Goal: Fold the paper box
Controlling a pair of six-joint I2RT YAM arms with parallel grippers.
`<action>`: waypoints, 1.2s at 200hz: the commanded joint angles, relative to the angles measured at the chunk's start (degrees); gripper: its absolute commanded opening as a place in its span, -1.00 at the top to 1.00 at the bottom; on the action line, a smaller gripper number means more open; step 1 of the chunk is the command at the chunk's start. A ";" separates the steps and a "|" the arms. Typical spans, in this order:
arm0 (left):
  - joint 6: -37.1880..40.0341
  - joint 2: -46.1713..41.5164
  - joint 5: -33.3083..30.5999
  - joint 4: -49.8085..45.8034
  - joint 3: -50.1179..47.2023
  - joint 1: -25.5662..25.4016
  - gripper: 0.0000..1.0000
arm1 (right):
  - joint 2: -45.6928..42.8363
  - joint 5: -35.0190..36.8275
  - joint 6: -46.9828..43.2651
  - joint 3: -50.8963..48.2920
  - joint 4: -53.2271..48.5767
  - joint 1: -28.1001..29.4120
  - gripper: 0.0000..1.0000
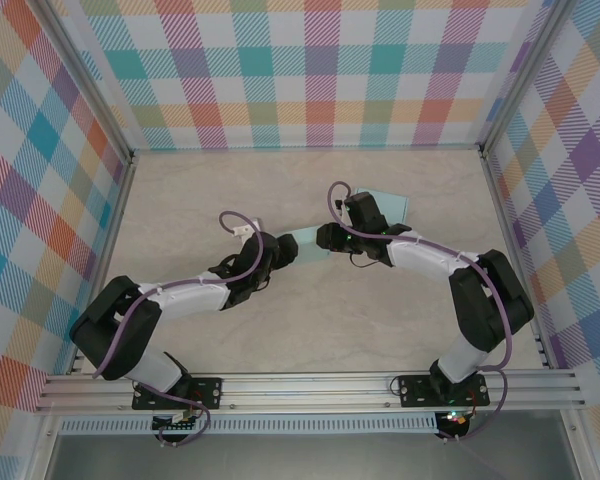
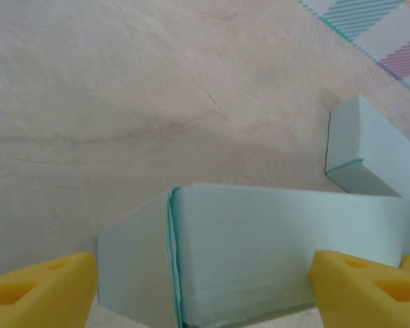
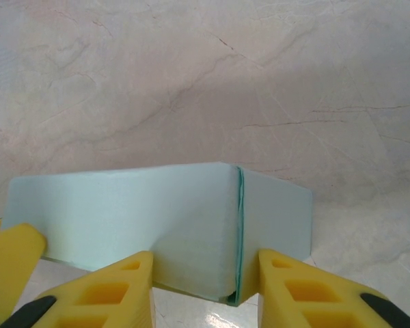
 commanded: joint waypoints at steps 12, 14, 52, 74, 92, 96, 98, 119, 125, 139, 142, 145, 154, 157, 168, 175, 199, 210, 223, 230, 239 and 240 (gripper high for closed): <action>1.76 -0.37 5.11 -3.35 1.25 0.36 -0.62 | 2.90 0.35 1.06 -1.07 -4.25 -0.04 0.28; 1.71 -0.24 5.11 -3.40 1.19 0.49 -0.60 | 2.90 0.39 1.07 -1.05 -4.25 -0.04 0.28; -0.68 1.75 5.53 -3.54 -1.47 3.02 -0.21 | 1.66 0.58 1.42 -0.62 -5.53 -0.15 0.13; -1.32 2.27 5.31 -3.53 -3.28 3.46 -0.05 | 0.82 1.06 0.99 1.31 -7.19 -0.28 -0.10; -1.41 2.64 5.03 -3.88 -4.06 3.48 0.01 | 0.36 0.42 0.90 3.23 -7.55 -0.39 -0.21; -1.53 2.77 4.96 -3.97 -4.17 3.48 0.03 | 0.27 0.23 0.90 3.60 -7.58 -0.44 -0.24; -1.55 2.78 5.05 -3.93 -4.26 3.48 0.04 | 0.20 0.12 0.90 3.83 -7.54 -0.43 -0.24; -1.84 2.99 4.89 -3.82 -4.45 3.48 0.06 | -0.08 -0.09 0.47 5.75 -7.89 -0.97 -0.27; -1.81 2.93 4.81 -3.84 -4.44 3.49 0.06 | -0.17 -0.01 0.31 6.10 -7.98 -1.25 -0.27; -1.81 2.77 4.70 -3.97 -4.46 3.49 0.06 | -0.27 -0.79 0.20 6.40 -7.65 -2.39 -0.25; -1.79 2.73 4.61 -4.05 -4.46 3.49 0.06 | -0.26 -1.18 0.20 6.40 -7.45 -2.59 -0.24; -1.80 2.65 4.59 -4.06 -4.46 3.50 0.06 | -0.26 -1.56 0.20 6.45 -7.27 -2.93 -0.23; -1.84 2.49 4.57 -4.19 -4.46 3.49 0.06 | -0.11 -2.63 0.11 6.49 -6.69 -3.70 -0.19; -1.82 2.47 4.53 -4.15 -4.46 3.49 0.07 | -0.02 -2.97 0.03 6.49 -6.50 -3.97 -0.17; -1.98 2.30 4.53 -4.13 -4.54 3.44 0.07 | 0.54 -3.94 -0.07 6.65 -6.19 -4.82 -0.12; -2.02 2.29 4.49 -4.15 -4.56 3.49 0.07 | 1.06 -4.63 -0.15 6.75 -5.89 -5.27 -0.09; -2.04 2.12 4.50 -4.24 -4.55 3.49 0.07 | 3.18 -7.00 0.09 6.60 -4.85 -6.19 0.05; -2.11 2.05 4.38 -4.48 -4.59 3.44 0.07 | 3.90 -7.19 0.20 6.12 -4.61 -6.28 0.09; -2.12 1.96 4.09 -4.67 -4.56 3.49 0.07 | 4.38 -7.20 0.42 5.26 -4.14 -6.36 0.14; -2.18 1.96 3.95 -4.76 -4.55 3.44 0.07 | 4.56 -7.09 0.61 4.64 -3.84 -6.51 0.16; -2.20 1.85 3.80 -5.02 -4.63 3.49 0.08 | 4.82 -7.05 0.85 3.95 -3.45 -6.78 0.20; -2.25 1.85 3.74 -5.07 -4.63 3.49 0.08 | 4.83 -7.05 0.88 3.81 -3.45 -6.79 0.20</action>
